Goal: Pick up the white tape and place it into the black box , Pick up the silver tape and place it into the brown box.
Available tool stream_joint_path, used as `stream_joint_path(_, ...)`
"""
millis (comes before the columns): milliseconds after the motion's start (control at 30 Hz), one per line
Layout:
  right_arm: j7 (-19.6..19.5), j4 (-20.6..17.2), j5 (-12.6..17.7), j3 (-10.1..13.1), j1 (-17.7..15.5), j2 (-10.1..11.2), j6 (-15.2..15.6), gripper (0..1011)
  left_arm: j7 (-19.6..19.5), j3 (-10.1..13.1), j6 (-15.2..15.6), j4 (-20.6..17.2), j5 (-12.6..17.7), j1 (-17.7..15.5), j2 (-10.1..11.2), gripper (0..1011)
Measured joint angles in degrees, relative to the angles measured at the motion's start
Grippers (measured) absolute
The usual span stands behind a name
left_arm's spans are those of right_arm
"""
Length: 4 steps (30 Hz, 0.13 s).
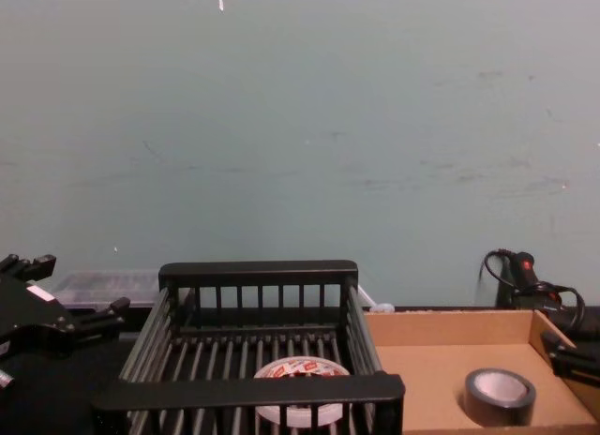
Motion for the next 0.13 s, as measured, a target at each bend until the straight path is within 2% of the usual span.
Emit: stream_joint_path(133,0.0,0.0,0.0,0.0,0.0,0.0,0.0,1002,0.0,0.0,0.0,0.0,0.0,0.0,0.0,1001)
